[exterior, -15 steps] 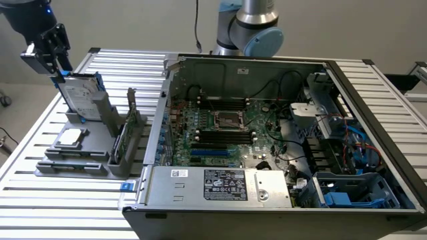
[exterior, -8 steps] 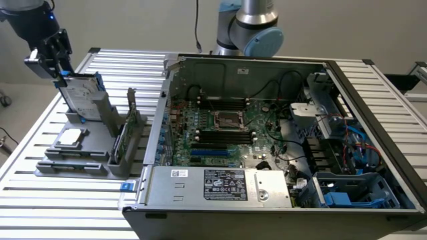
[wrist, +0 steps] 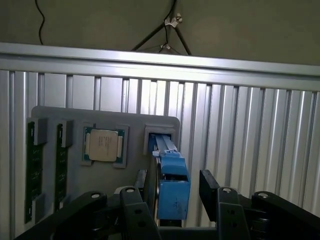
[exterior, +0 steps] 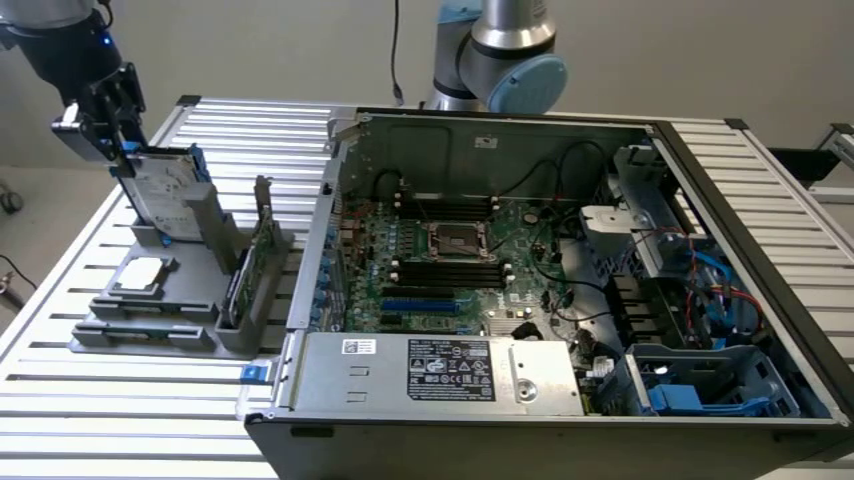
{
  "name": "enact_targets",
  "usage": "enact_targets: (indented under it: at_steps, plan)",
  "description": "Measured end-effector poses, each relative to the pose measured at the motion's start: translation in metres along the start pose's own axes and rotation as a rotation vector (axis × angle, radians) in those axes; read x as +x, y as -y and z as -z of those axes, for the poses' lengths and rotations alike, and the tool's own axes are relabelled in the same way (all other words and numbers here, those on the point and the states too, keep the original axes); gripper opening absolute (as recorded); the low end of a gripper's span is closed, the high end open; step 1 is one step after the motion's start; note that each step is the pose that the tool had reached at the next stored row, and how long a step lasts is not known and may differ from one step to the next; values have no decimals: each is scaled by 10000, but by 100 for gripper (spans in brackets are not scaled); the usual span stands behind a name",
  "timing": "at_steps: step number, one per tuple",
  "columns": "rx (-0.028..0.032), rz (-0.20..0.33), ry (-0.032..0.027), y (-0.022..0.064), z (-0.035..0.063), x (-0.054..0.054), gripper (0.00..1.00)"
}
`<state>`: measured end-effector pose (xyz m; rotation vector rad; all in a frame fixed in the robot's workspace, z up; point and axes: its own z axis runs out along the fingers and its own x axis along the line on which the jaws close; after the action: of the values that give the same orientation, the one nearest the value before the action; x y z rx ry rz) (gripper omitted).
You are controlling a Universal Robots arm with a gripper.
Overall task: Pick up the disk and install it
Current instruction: 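Pick up the disk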
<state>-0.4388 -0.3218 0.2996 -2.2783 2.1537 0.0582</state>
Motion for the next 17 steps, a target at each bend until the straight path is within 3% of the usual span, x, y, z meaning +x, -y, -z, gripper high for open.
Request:
enact_targets:
  at_steps: [17]
  plan:
    - [0,-157,2,2,-46,-7,54]
